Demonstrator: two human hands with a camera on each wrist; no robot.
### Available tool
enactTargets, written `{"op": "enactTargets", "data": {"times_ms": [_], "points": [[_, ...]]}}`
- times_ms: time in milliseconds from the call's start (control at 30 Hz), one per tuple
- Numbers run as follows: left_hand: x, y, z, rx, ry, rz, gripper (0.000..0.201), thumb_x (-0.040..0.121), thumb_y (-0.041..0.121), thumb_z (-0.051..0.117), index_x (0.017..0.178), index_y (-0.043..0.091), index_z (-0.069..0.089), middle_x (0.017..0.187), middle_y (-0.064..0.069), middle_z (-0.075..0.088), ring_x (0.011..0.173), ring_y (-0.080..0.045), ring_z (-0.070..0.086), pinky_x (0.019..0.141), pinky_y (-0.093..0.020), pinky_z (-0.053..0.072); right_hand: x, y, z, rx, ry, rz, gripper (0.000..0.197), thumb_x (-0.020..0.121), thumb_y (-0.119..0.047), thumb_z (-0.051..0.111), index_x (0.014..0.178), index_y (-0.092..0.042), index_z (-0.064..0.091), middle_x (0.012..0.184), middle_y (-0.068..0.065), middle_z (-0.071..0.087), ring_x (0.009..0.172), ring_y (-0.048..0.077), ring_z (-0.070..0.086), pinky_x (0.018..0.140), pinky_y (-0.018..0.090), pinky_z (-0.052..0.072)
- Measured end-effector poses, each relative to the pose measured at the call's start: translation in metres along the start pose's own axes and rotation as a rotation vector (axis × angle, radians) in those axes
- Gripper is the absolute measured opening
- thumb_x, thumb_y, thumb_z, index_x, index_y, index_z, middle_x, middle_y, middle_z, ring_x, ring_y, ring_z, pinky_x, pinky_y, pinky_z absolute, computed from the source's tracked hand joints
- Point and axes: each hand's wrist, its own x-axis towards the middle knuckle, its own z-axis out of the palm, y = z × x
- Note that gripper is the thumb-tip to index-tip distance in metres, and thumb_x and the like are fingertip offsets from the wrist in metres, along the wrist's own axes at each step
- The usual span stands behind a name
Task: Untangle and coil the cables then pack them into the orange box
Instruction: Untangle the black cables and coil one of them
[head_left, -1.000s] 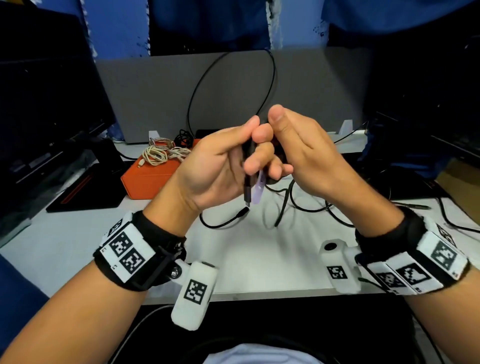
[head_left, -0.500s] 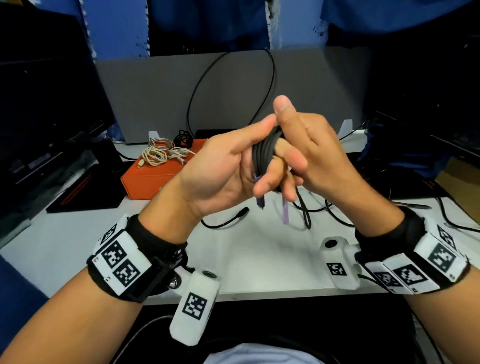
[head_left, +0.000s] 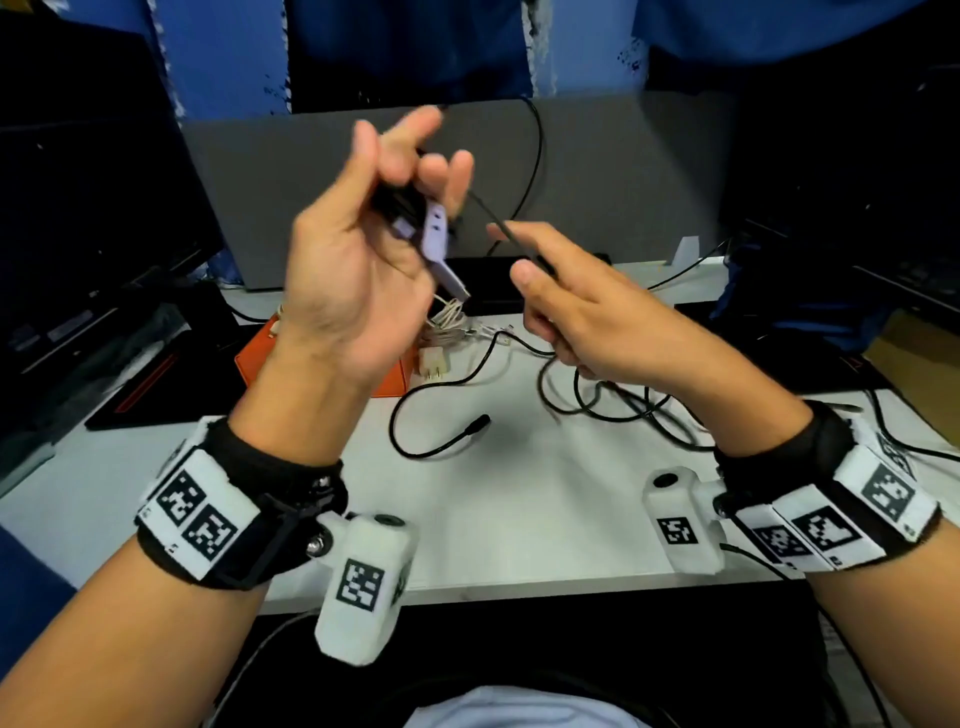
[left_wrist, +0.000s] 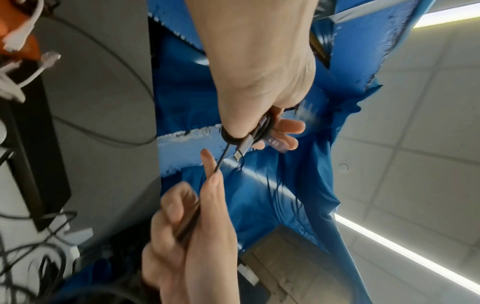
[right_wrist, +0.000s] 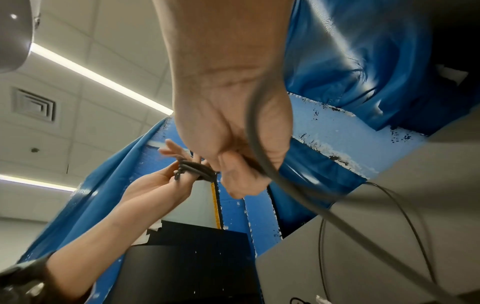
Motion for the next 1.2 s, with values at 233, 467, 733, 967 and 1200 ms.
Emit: {"op": "enactTargets", "data": {"times_ms": [233, 467, 733, 967, 1200], "points": [[0.000, -0.007, -0.009, 1.176, -0.016, 0.255, 0.048, 0.112, 0.022, 0.032, 0.154, -0.001, 0.028, 0.115, 0.007, 0.075, 0.097, -0.011, 0.074, 0.091, -0.024, 0.053, -0.014, -0.022, 0.005, -0.073, -0.381, -0.005, 0.034, 0.110, -0.027, 0.046, 0.142, -0.021, 0.054, 0.059, -0.032, 0.055, 0.056, -0.006, 0.056, 0.052, 0.007, 0.042], [-0.007, -0.001, -0.015, 1.757, -0.380, -0.273, 0.049, 0.103, 0.043, 0.043, 0.074, 0.009, 0.063, 0.068, -0.009, 0.072, 0.065, -0.017, 0.064, 0.071, -0.039, 0.048, -0.014, -0.018, -0.018, -0.053, -0.335, -0.044, 0.019, 0.101, -0.025, 0.064, 0.100, -0.007, 0.069, 0.064, -0.002, 0.045, 0.052, 0.009, 0.037, 0.048, 0.022, 0.034], [-0.003, 0.031, -0.036, 1.000, -0.632, -0.523, 0.041, 0.096, 0.042, 0.063, 0.075, 0.007, 0.061, 0.038, 0.004, 0.033, 0.039, -0.027, 0.026, 0.055, -0.040, 0.042, -0.020, -0.005, -0.068, 0.108, -0.446, 0.026, 0.039, 0.096, -0.049, 0.061, 0.105, -0.012, 0.071, 0.060, 0.002, 0.048, 0.044, 0.018, 0.038, 0.042, 0.023, 0.037], [0.022, 0.040, -0.060, 0.701, -0.062, -0.212, 0.034, 0.106, 0.028, 0.045, 0.074, 0.017, 0.052, 0.037, 0.010, 0.031, 0.032, -0.007, 0.026, 0.056, -0.024, 0.043, -0.012, 0.044, -0.101, 0.207, -0.063, 0.090, 0.032, 0.086, -0.042, 0.071, 0.090, -0.010, 0.071, 0.057, -0.003, 0.034, 0.051, 0.013, 0.023, 0.045, 0.025, 0.014], [0.034, 0.041, -0.083, 0.518, 0.163, -0.202, 0.038, 0.107, 0.028, 0.044, 0.072, 0.019, 0.053, 0.036, 0.009, 0.032, 0.031, -0.008, 0.027, 0.054, -0.022, 0.041, 0.003, 0.076, -0.110, 0.205, 0.286, 0.115, 0.039, 0.108, -0.038, 0.048, 0.077, -0.016, 0.057, 0.050, -0.010, 0.035, 0.045, 0.007, 0.026, 0.042, 0.016, 0.021]]}}
